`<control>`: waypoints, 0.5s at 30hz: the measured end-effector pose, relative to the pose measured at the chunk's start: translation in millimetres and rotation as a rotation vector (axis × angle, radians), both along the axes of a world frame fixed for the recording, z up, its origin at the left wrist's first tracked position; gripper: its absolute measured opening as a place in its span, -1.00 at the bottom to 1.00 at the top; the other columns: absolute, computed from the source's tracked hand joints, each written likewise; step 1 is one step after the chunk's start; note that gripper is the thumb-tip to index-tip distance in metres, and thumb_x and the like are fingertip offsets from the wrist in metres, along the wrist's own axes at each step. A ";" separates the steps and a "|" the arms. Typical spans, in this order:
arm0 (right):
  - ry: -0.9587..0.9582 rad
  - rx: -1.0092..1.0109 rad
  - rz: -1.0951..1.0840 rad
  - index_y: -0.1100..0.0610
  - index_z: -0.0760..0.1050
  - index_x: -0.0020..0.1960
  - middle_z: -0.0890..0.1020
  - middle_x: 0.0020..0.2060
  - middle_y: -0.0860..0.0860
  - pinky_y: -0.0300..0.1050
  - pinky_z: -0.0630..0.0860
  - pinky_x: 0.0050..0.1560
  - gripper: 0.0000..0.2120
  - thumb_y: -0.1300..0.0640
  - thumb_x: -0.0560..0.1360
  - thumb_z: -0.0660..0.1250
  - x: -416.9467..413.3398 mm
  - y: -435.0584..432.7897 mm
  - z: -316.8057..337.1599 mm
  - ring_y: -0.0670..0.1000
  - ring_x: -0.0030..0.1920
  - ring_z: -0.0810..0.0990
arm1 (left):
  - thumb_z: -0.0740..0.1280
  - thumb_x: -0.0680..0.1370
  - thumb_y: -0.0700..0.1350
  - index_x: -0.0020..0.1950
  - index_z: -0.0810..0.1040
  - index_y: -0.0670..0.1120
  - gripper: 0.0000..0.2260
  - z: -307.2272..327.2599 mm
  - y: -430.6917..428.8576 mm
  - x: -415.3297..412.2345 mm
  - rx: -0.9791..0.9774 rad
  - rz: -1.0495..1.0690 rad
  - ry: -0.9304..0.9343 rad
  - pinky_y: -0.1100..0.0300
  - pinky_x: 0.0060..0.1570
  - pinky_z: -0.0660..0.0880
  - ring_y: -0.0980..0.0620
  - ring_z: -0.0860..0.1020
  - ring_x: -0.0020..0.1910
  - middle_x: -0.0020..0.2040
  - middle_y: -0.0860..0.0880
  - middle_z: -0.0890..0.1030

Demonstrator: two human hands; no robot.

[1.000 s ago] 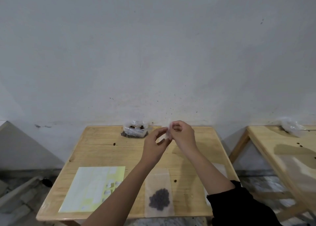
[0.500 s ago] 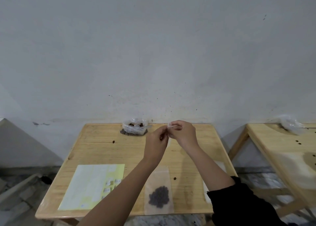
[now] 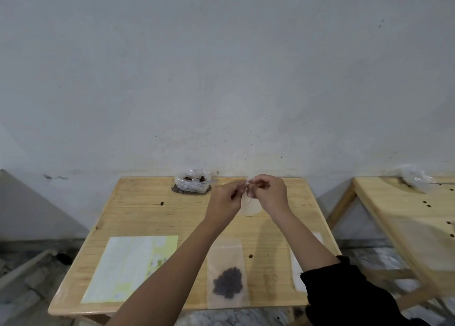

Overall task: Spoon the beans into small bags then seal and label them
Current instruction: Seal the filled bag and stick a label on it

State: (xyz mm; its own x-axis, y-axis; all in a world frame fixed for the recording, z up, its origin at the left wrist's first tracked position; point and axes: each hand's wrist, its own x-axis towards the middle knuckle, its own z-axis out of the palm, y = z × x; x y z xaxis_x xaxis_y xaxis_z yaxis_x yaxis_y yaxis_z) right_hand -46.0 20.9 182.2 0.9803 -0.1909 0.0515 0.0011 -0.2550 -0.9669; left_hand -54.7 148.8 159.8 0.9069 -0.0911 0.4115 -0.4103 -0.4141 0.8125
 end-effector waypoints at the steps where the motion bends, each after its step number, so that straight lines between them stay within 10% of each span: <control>1: 0.004 0.003 0.011 0.03 0.55 -0.33 0.60 -0.39 0.10 0.08 0.62 -0.10 -0.66 0.46 0.37 0.38 -0.1 -1.0 -1.8 0.12 -0.34 0.58 | 0.20 0.44 -0.28 0.03 0.59 0.05 -0.68 -0.3 1.1 -0.1 -0.005 -0.006 0.008 -0.05 -0.28 0.51 -0.09 0.49 -0.40 -0.34 -0.17 0.60; 4: 0.031 0.040 0.058 0.07 0.57 -0.35 0.59 -0.42 0.10 0.03 0.61 -0.15 -0.67 0.49 0.36 0.38 -1.0 -4.4 -4.9 0.06 -0.41 0.56 | 0.20 0.42 -0.35 0.00 0.56 0.17 -0.57 -3.2 3.8 -2.6 -0.020 -0.035 0.052 0.01 -0.17 0.55 0.07 0.49 -0.29 -0.33 0.00 0.58; 9: 0.070 0.020 0.140 0.10 0.57 -0.37 0.59 -0.44 0.10 -0.10 0.62 -0.24 -0.69 0.47 0.38 0.38 -4.3 -9.3 0.0 -0.03 -0.48 0.56 | 0.24 0.45 -0.48 0.14 0.60 -0.23 -0.65 -9.7 5.5 -4.3 -0.075 -0.043 0.119 0.26 -0.01 0.56 0.32 0.60 -0.14 -0.11 0.17 0.63; 15: 0.045 -0.014 0.075 0.18 0.61 -0.25 0.62 -0.41 0.02 -0.13 0.63 -0.20 -0.82 0.43 0.39 0.40 -7.0 -9.8 -3.6 -0.04 -0.42 0.60 | 0.28 0.45 -0.44 0.09 0.63 -0.20 -0.70 -11.7 -0.7 -7.0 -0.172 0.016 0.192 0.10 -0.01 0.58 0.08 0.63 -0.14 -0.12 0.05 0.66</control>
